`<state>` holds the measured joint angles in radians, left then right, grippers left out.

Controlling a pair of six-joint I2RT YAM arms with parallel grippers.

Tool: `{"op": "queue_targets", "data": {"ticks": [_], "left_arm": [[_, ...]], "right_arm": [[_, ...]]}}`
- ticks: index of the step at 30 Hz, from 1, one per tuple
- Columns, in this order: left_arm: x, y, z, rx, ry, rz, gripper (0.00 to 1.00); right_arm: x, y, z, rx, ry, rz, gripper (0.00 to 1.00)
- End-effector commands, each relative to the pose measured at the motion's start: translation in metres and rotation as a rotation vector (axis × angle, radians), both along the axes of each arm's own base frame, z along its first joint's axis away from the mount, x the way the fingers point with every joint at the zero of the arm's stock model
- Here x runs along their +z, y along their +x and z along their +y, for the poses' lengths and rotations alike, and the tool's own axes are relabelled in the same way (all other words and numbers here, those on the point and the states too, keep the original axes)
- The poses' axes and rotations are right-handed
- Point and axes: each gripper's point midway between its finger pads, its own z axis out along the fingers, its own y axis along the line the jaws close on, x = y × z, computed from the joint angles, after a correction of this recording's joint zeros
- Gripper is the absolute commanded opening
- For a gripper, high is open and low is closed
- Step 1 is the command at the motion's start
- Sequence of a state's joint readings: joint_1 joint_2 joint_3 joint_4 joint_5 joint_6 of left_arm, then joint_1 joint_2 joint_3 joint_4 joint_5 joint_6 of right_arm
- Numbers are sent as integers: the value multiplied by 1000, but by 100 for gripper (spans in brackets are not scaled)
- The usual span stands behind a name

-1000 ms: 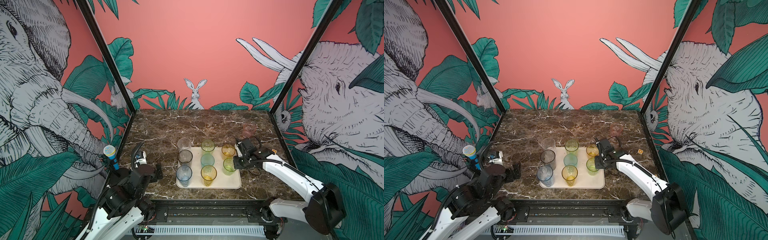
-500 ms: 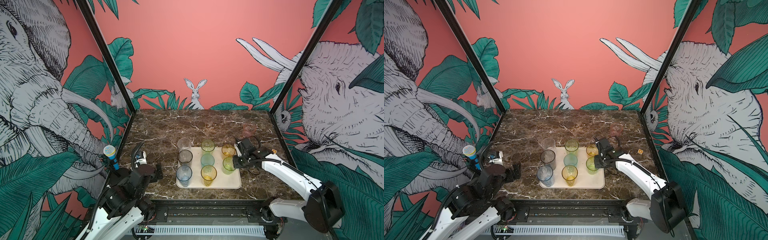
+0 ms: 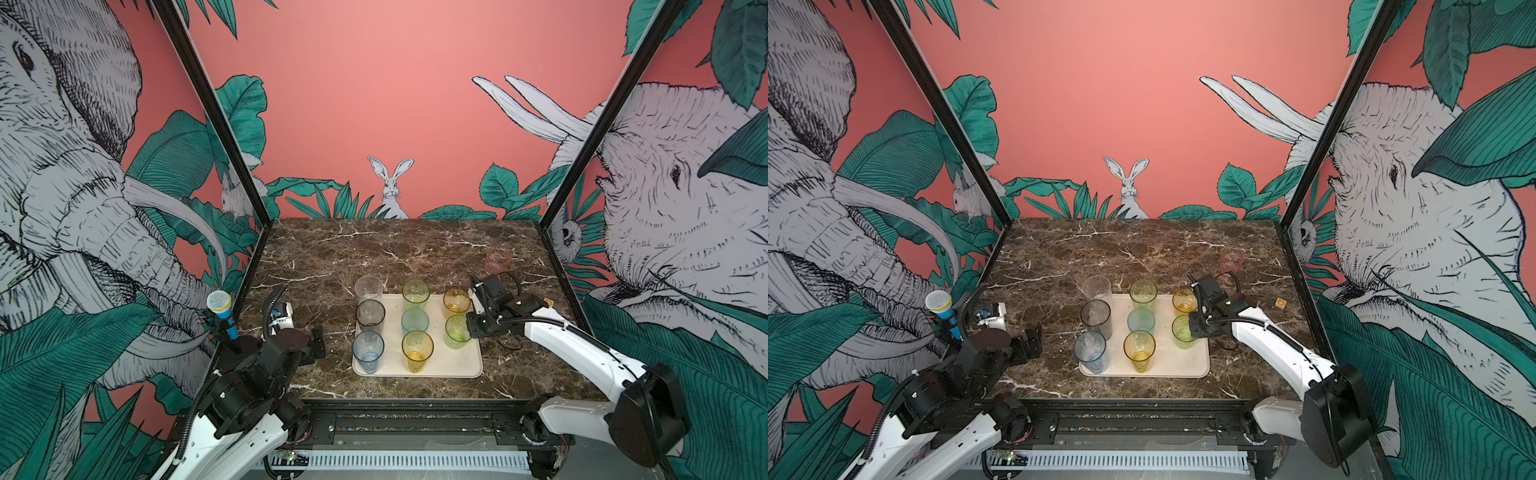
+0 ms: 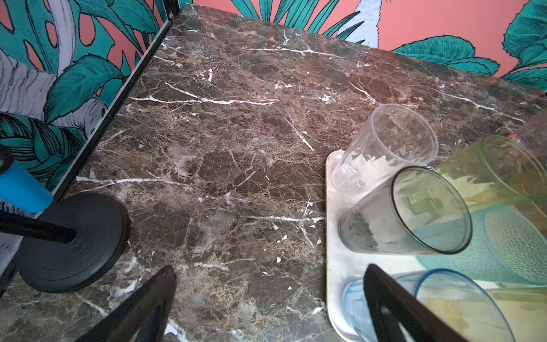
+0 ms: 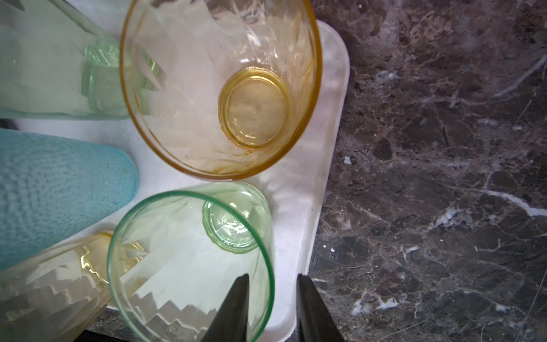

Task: Place the glasses into the tray
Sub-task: Place the glass on the tray.

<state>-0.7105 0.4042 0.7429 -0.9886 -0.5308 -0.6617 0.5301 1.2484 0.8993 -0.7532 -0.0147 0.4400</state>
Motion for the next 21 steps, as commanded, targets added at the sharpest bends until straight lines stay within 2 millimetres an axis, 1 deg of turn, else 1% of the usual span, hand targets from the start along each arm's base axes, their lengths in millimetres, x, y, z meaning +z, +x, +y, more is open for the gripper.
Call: {"op": "queue_targets", "data": {"ticks": [1,8,13,17,21], "left_arm": [[-3,0,0,13,-12,2,100],[-3,0,1,13,-14,1,99],[-3,0,1,13,-14,1,99],[-3,0,1,13,-16,0,99],[-3,0,1,16,-17,1,99]], "right_arm": [[23,2,2,6,23,-42,32],[51,4,3,18,47,-95,36],[74,12,6,28,67,-166,39],[95,27,5,17,67,-243,44],[117,47,-3,-40,71,-340,52]]}}
